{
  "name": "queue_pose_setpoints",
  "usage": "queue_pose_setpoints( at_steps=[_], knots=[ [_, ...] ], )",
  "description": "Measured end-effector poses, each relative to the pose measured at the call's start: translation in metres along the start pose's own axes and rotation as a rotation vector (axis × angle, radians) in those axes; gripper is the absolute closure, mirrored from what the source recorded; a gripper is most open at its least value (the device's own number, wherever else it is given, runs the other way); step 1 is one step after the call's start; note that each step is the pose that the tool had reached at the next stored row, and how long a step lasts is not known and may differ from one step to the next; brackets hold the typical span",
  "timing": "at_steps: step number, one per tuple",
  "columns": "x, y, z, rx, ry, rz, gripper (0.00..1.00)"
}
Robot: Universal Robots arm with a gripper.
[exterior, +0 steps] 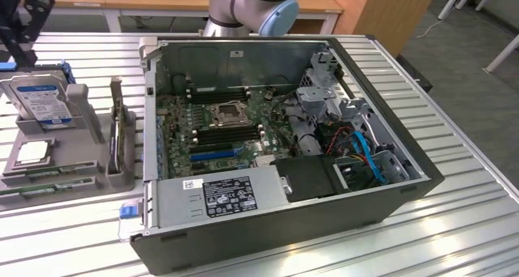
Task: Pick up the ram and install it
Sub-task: 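Reach for the ram, then pick up the ram and move it above insertion slot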
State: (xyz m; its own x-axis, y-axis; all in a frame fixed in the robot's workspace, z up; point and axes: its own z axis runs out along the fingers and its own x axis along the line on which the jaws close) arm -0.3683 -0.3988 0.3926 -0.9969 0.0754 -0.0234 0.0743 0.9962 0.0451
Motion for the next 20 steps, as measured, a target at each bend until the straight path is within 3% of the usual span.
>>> queue_pose_setpoints(
  at_steps=[20],
  knots=[
    [0.0071,-0.0006,-0.0003,0.0002,0.0001,0.000,0.89]
  ],
)
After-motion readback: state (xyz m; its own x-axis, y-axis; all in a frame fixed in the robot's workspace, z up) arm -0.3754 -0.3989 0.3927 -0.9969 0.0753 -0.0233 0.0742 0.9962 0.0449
